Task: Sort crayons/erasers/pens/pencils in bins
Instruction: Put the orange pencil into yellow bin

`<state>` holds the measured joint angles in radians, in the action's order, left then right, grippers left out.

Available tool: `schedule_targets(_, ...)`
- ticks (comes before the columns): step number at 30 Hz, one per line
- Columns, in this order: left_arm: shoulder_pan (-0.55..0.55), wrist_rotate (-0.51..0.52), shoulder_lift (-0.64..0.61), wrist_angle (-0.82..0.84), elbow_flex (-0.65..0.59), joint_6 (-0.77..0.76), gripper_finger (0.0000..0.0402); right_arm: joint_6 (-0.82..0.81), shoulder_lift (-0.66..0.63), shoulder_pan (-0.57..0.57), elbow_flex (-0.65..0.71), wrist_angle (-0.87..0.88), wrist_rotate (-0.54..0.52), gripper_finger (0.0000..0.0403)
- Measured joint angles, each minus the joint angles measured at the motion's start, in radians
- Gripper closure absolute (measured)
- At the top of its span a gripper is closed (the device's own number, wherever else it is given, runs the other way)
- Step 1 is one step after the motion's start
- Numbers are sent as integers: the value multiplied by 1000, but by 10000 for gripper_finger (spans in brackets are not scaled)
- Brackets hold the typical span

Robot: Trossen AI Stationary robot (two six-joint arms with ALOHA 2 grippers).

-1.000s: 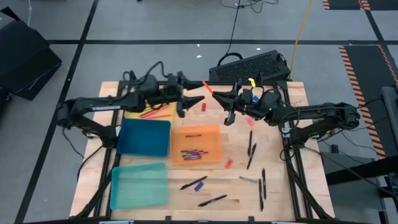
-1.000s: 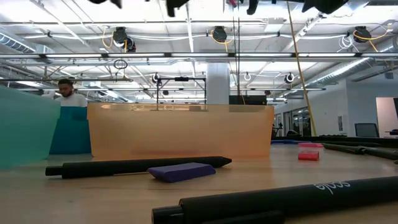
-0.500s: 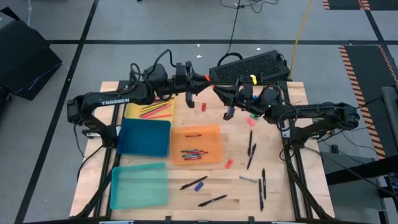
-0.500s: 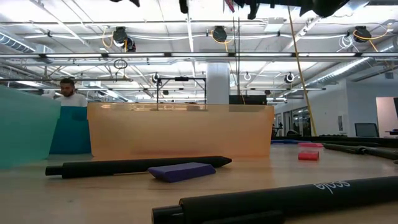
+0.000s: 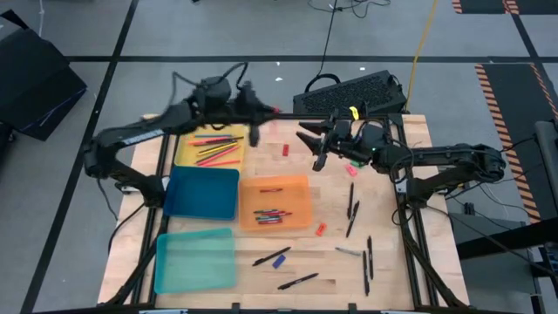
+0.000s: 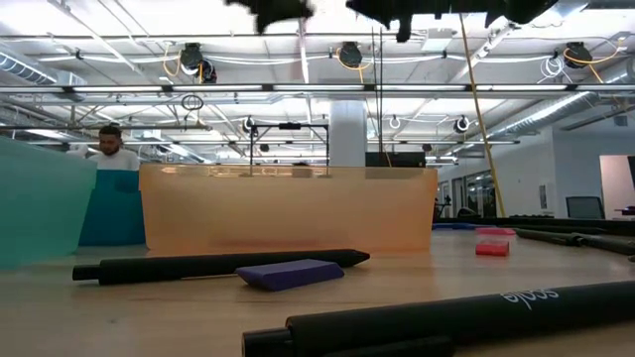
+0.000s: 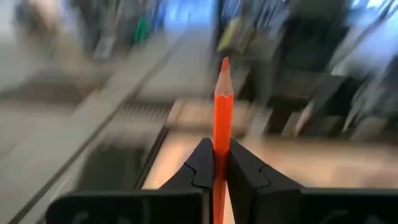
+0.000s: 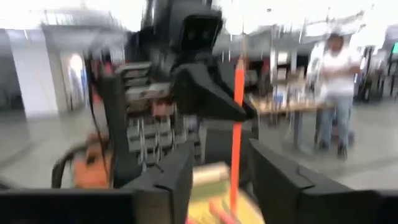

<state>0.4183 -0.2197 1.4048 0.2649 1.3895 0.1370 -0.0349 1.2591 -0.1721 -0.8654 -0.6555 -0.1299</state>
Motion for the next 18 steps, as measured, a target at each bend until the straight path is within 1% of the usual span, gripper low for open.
schedule_targets(2, 35, 100, -17, 256, 22, 87, 382, -4, -10, 12, -1, 95, -2, 242)
schedule_targets(4, 86, 199, -23, 542, 14, 134, 382, -2, -11, 29, -31, 232, -4, 231)
schedule_targets(5, 113, 244, -22, 655, 0, 143, 382, -1, -11, 37, -51, 325, -4, 229)
schedule_targets(7, 160, 322, -17, 794, -56, 142, 382, 2, 6, 56, -106, 504, -6, 228)
schedule_targets(8, 181, 348, -17, 826, -99, 140, 382, 4, 21, 63, -139, 585, -22, 228)
schedule_targets(11, 226, 382, -11, 806, -244, 141, 382, -8, 75, 71, -238, 851, -59, 227)
schedule_targets(13, 248, 398, -14, 736, -334, 142, 381, -27, 123, 52, -298, 1017, -58, 227)
schedule_targets(15, 262, 416, -13, 638, -415, 136, 380, -80, 176, 17, -340, 1167, -58, 226)
schedule_targets(17, 264, 414, -13, 557, -470, 124, 379, -171, 227, -25, -365, 1240, -63, 226)
schedule_targets(18, 263, 412, -14, 521, -490, 122, 378, -233, 253, -43, -370, 1248, -73, 226)
